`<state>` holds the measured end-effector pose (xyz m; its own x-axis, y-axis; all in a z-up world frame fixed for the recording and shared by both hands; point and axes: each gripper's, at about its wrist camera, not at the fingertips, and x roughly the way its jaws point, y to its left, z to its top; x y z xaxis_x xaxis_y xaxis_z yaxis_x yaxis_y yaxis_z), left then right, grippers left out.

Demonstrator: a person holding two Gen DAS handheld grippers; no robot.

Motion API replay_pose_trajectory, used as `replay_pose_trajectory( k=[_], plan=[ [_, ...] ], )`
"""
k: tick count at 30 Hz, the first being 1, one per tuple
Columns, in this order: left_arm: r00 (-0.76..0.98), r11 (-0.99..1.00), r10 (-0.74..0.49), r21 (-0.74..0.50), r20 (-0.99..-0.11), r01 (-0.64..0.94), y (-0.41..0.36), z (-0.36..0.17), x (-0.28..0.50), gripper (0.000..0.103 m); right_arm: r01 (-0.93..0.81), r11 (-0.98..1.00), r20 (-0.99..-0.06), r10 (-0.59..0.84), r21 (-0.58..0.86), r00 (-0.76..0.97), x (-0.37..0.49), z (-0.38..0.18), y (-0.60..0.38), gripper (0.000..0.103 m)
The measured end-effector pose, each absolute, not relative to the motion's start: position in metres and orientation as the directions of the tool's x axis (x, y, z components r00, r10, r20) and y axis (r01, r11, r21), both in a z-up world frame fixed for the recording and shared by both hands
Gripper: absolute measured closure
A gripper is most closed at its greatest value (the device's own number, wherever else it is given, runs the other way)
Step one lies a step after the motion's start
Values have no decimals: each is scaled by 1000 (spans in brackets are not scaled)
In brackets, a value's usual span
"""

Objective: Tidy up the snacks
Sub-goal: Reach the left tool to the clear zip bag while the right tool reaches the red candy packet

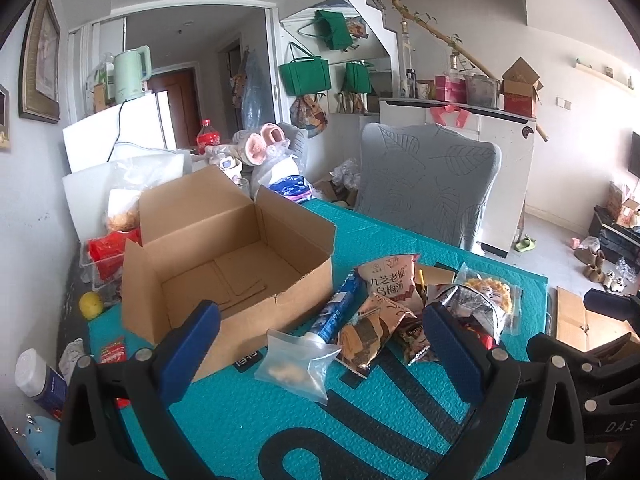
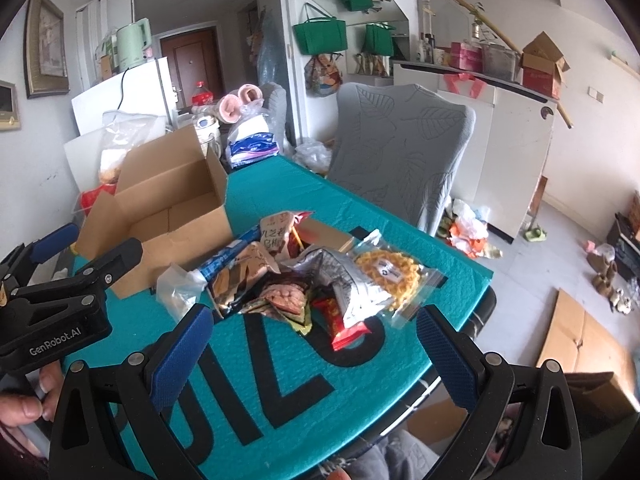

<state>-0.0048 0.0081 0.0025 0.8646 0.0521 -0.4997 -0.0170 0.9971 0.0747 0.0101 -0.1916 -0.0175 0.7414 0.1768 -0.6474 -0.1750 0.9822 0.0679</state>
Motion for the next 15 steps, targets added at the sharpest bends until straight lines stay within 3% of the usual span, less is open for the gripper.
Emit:
replay_pose_trajectory(
  k=[6, 15],
  plan=[
    [868, 991, 114, 116, -483, -66, -4, -10, -1, 0, -202, 977, -649, 197, 67, 735, 23, -35, -198, 0],
    [817, 991, 133, 98, -561, -94, -1, -44, 23, 0, -261, 959, -673, 264, 108, 691, 45, -66, -205, 0]
  ],
)
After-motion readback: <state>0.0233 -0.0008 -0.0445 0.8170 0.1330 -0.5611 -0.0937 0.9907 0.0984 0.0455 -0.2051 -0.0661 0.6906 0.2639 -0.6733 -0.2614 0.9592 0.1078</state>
